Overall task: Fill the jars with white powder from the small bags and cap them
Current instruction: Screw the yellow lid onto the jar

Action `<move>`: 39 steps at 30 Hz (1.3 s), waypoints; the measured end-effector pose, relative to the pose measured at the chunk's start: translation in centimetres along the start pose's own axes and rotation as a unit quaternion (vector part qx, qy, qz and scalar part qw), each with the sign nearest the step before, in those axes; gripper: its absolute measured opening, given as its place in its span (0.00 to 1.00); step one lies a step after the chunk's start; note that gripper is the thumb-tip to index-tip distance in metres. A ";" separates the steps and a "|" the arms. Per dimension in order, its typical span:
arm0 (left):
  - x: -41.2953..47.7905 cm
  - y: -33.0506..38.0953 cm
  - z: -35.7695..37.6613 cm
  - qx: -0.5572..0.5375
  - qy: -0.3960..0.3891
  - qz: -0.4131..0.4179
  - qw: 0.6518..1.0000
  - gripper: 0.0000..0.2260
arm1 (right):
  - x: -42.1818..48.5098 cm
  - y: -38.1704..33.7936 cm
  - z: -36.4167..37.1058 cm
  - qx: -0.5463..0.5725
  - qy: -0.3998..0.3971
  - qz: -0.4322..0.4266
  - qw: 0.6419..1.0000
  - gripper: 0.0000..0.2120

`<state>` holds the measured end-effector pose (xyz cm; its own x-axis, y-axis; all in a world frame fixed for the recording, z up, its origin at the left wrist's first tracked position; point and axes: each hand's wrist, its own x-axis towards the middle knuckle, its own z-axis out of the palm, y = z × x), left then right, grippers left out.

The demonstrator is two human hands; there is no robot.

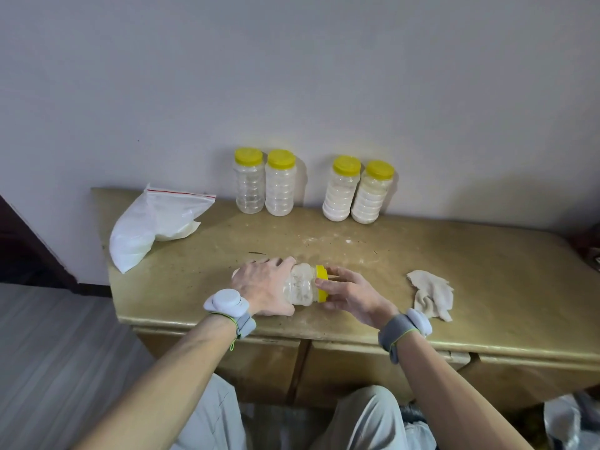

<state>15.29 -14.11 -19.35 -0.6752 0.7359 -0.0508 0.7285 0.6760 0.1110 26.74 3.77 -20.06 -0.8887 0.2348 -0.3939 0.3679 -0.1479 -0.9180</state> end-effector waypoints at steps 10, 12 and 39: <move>0.0 -0.3 0.1 -0.008 -0.001 -0.006 1.000 0.34 | 0.4 -0.9 0.6 -0.141 0.009 0.125 0.982 0.45; 0.0 -0.4 -0.1 -0.019 -0.002 -0.012 1.000 0.34 | 0.4 -0.9 0.1 -0.124 0.010 0.136 0.983 0.44; -0.2 -0.4 -0.3 -0.031 0.004 -0.030 0.999 0.34 | 0.6 -1.5 -0.3 -0.153 0.007 0.125 0.980 0.32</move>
<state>15.04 -14.53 -19.11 -0.7189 0.6932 -0.0513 0.6779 0.7155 0.1688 25.75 4.37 -18.96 -0.7568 0.2407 -0.6077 0.6412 0.0924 -0.7618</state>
